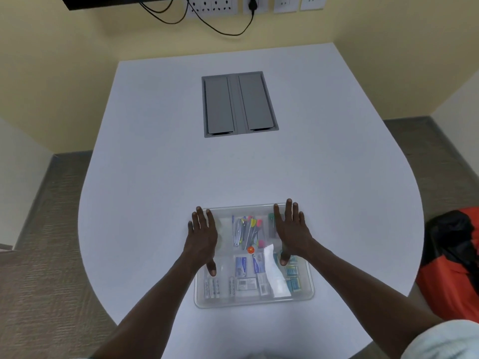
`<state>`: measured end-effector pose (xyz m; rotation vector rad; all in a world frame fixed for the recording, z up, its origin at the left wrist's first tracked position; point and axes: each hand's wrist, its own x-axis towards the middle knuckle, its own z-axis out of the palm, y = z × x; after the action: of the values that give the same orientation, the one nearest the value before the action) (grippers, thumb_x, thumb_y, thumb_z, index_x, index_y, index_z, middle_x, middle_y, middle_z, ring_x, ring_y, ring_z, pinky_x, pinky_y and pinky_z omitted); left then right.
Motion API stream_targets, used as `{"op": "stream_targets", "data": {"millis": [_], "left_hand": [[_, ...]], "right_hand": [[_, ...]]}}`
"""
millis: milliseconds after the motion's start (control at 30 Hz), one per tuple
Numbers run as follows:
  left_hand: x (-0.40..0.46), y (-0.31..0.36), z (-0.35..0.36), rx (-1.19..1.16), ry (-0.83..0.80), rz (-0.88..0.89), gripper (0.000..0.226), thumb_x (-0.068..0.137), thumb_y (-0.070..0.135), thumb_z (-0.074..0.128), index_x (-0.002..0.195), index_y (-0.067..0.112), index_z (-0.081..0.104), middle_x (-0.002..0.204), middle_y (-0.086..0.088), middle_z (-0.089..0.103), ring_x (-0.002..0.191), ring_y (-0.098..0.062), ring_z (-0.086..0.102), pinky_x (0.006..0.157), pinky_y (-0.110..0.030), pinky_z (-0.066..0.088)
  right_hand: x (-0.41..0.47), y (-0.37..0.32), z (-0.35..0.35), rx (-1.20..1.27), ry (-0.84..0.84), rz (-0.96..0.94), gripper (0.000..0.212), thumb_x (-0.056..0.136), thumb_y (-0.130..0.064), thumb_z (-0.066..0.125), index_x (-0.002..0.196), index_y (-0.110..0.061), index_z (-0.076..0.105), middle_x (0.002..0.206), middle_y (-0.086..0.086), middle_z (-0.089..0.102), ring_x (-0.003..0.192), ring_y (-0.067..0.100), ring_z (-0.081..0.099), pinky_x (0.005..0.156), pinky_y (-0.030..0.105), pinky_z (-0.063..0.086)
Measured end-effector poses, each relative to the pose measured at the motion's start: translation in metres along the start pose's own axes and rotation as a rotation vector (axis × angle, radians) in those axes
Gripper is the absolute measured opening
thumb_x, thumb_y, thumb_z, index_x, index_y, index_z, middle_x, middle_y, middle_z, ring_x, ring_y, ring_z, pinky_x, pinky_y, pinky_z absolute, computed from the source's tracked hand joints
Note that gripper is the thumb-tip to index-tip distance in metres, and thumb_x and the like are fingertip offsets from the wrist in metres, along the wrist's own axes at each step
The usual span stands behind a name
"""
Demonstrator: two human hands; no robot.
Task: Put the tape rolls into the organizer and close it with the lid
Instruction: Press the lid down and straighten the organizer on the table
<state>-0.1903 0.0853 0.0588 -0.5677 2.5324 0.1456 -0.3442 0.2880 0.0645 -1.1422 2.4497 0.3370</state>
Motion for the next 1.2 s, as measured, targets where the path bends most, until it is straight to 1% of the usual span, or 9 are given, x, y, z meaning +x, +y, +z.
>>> {"op": "stream_targets", "data": {"millis": [100, 233, 500, 667, 767, 867, 967, 1100, 1200], "left_hand": [[0.001, -0.003, -0.003, -0.043, -0.056, -0.001, 0.173, 0.035, 0.049, 0.097, 0.147, -0.015, -0.018, 0.155, -0.042, -0.022, 0.148, -0.057, -0.011, 0.124, -0.056, 0.006], [0.003, -0.008, -0.001, -0.136, -0.064, 0.006, 0.176, 0.032, 0.049, 0.098, 0.147, -0.014, -0.020, 0.155, -0.038, -0.025, 0.149, -0.053, -0.015, 0.125, -0.054, 0.004], [-0.011, -0.006, 0.000, -0.152, -0.031, -0.009, 0.170, 0.042, 0.043, 0.098, 0.149, -0.006, -0.024, 0.160, -0.029, -0.026, 0.152, -0.046, -0.013, 0.123, -0.058, 0.008], [-0.034, -0.002, 0.008, -0.232, 0.026, -0.128, 0.156, 0.055, 0.043, 0.094, 0.152, -0.003, -0.020, 0.163, -0.028, -0.017, 0.154, -0.043, -0.011, 0.120, -0.063, 0.019], [-0.053, -0.005, 0.027, -0.429, 0.081, -0.220, 0.142, 0.067, 0.045, 0.088, 0.153, -0.006, -0.012, 0.165, -0.026, -0.008, 0.156, -0.038, -0.007, 0.120, -0.059, 0.027], [-0.075, -0.003, 0.048, -0.634, 0.058, -0.225, 0.146, 0.067, 0.054, 0.085, 0.152, -0.006, -0.017, 0.165, -0.024, -0.015, 0.156, -0.035, -0.011, 0.126, -0.053, 0.017], [-0.096, 0.010, 0.065, -0.777, -0.028, -0.184, 0.160, 0.058, 0.055, 0.090, 0.148, -0.004, -0.028, 0.161, -0.020, -0.029, 0.153, -0.032, -0.022, 0.128, -0.045, 0.002], [-0.108, 0.024, 0.080, -0.869, -0.006, -0.175, 0.161, 0.058, 0.045, 0.093, 0.146, -0.003, -0.033, 0.158, -0.018, -0.037, 0.151, -0.028, -0.030, 0.127, -0.040, -0.005], [-0.109, 0.023, 0.082, -0.902, 0.006, -0.174, 0.159, 0.061, 0.040, 0.094, 0.146, -0.002, -0.034, 0.158, -0.018, -0.038, 0.151, -0.028, -0.030, 0.127, -0.039, -0.007]], "right_hand": [[-0.002, 0.003, -0.001, 0.046, -0.026, 0.003, 0.151, 0.050, -0.047, 0.090, 0.148, 0.004, -0.013, 0.148, 0.042, -0.017, 0.140, 0.057, -0.006, 0.118, 0.054, 0.012], [-0.002, 0.004, -0.005, 0.069, -0.022, -0.016, 0.146, 0.054, -0.045, 0.089, 0.149, 0.001, -0.012, 0.148, 0.043, -0.015, 0.140, 0.058, -0.007, 0.118, 0.053, 0.012], [-0.012, 0.008, -0.004, 0.110, -0.010, -0.010, 0.151, 0.048, -0.052, 0.089, 0.150, -0.003, -0.011, 0.154, 0.033, -0.016, 0.144, 0.049, -0.009, 0.120, 0.053, 0.009], [-0.042, -0.002, 0.012, 0.247, 0.118, 0.061, 0.132, 0.061, -0.042, 0.086, 0.152, -0.010, -0.003, 0.156, 0.030, -0.010, 0.146, 0.045, -0.004, 0.119, 0.055, 0.017], [-0.066, -0.007, 0.028, 0.439, 0.091, 0.125, 0.129, 0.068, -0.050, 0.080, 0.151, -0.007, -0.008, 0.154, 0.033, -0.017, 0.145, 0.045, -0.010, 0.120, 0.054, 0.013], [-0.083, -0.010, 0.039, 0.559, -0.039, 0.152, 0.145, 0.058, -0.062, 0.080, 0.149, -0.004, -0.018, 0.151, 0.031, -0.027, 0.143, 0.043, -0.021, 0.120, 0.051, 0.005], [-0.096, -0.013, 0.048, 0.580, -0.106, 0.131, 0.155, 0.053, -0.064, 0.082, 0.146, -0.001, -0.024, 0.147, 0.031, -0.034, 0.141, 0.043, -0.026, 0.120, 0.051, 0.002], [-0.107, -0.015, 0.056, 0.523, -0.081, 0.091, 0.153, 0.054, -0.061, 0.083, 0.145, 0.000, -0.024, 0.143, 0.036, -0.037, 0.137, 0.046, -0.031, 0.120, 0.051, 0.003], [-0.106, -0.013, 0.060, 0.550, -0.072, 0.067, 0.151, 0.057, -0.063, 0.080, 0.145, -0.002, -0.025, 0.142, 0.035, -0.040, 0.126, 0.039, -0.041, 0.119, 0.053, 0.000]]}}
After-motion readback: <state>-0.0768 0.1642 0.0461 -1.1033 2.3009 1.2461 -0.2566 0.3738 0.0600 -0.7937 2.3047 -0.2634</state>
